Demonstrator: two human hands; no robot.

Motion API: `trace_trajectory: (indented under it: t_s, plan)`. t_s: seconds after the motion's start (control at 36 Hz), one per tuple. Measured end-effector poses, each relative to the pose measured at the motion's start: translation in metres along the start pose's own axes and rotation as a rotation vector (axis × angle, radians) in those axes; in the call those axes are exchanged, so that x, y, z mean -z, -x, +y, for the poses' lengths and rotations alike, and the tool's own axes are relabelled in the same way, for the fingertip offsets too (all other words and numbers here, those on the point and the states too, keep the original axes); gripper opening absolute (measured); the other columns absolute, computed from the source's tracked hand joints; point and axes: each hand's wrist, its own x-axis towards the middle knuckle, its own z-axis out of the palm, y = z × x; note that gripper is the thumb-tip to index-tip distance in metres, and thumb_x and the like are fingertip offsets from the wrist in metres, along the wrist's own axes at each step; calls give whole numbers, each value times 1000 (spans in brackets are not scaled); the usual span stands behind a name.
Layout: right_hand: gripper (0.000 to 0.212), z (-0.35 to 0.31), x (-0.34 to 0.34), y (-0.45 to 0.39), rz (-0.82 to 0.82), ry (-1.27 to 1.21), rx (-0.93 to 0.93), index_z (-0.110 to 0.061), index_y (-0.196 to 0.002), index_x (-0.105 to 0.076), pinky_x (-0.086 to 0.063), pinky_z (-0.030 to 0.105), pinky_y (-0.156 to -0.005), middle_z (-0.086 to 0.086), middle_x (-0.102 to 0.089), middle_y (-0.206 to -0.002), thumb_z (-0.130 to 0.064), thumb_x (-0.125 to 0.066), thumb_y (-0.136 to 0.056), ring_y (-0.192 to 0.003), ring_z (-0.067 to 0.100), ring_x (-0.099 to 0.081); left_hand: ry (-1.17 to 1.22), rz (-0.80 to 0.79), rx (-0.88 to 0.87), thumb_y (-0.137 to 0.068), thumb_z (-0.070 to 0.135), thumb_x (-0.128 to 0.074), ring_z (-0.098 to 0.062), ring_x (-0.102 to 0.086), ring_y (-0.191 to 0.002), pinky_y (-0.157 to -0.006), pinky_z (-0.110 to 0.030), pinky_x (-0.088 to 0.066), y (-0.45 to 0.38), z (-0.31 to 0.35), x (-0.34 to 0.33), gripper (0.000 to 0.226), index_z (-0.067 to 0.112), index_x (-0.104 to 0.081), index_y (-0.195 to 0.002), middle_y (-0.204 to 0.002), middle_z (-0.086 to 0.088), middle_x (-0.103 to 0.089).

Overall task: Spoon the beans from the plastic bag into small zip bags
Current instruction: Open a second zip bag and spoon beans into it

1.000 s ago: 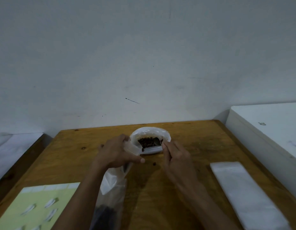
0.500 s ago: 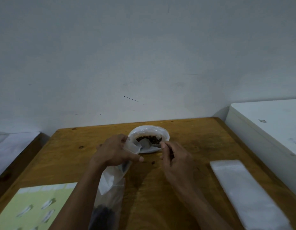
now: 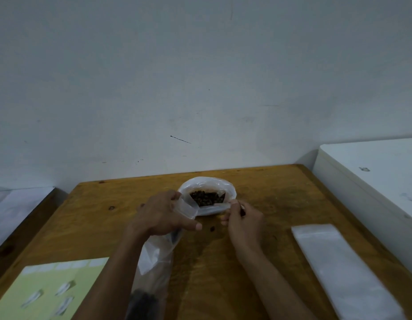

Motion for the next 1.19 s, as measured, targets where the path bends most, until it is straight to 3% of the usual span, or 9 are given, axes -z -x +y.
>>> trace_trajectory:
  t_s: [0.14,0.31,0.42,0.56,0.64,0.78,0.86,0.97,1.19]
  plan:
    - [16,-7,3,-5,66,-255,-199,-18,-96,-69,-59,29,-67,3,-73,-72,-19,-53,-101,-66,13,-69,-3,22,-13,-32,87,-73,-20,-54,-117,-102,-53,-44,5,0,1,121,32,-48,-137,-130,6,-57]
    - [21,-17,19,-2,60,-334,-194,-19,-84,-69,-59,30,-64,0,-70,-61,-14,-56,-99,-58,11,-67,1,79,-42,-34,85,-72,-19,-56,-110,-100,-52,-46,12,0,0,118,31,-48,-136,-121,8,-59]
    - [17,-26,32,6,39,-366,-166,-14,-88,-71,-57,27,-59,0,-69,-61,-14,-57,-99,-56,10,-65,-2,119,-51,-36,83,-73,-17,-56,-106,-99,-51,-47,17,0,0,114,30,-49,-134,-115,11,-58]
    - [19,-44,42,13,-5,-352,-58,-13,-87,-71,-56,29,-59,0,-69,-59,-19,-57,-99,-56,13,-66,-9,169,-52,-51,68,-85,-17,-54,-107,-102,-51,-44,23,6,0,100,28,-49,-135,-109,13,-52]
    - [19,-53,44,21,-76,-258,51,-17,-88,-70,-58,31,-61,1,-71,-63,-23,-56,-100,-58,14,-67,-23,170,-54,-53,66,-86,-18,-54,-113,-103,-51,-43,25,11,-1,100,28,-48,-137,-119,9,-57]
    - [15,-55,46,34,-196,145,477,-27,-99,-66,-57,20,-59,-6,-67,-71,-32,-52,-100,-68,4,-66,3,175,-90,-54,67,-84,-16,-53,-114,-103,-51,-44,28,15,-2,96,30,-47,-134,-127,8,-58]
    - [15,-50,48,33,-71,151,686,-22,-104,-68,-48,8,-57,-12,-65,-77,-27,-54,-99,-71,3,-64,34,185,-96,-51,69,-83,-16,-54,-112,-103,-51,-44,30,14,0,100,29,-46,-135,-118,12,-56]
    - [15,-44,48,21,67,183,754,-12,-103,-70,-44,5,-58,-5,-64,-77,-16,-57,-98,-64,0,-58,30,199,-86,-49,72,-83,-17,-54,-113,-103,-52,-43,29,9,4,105,29,-46,-137,-121,11,-56]
    - [21,3,15,4,-47,474,785,-12,-111,-69,-36,7,-55,-8,-55,-88,-20,-52,-100,-68,0,-47,-26,122,-51,-34,84,-71,-19,-55,-112,-100,-52,-45,19,5,3,116,31,-48,-134,-125,7,-58]
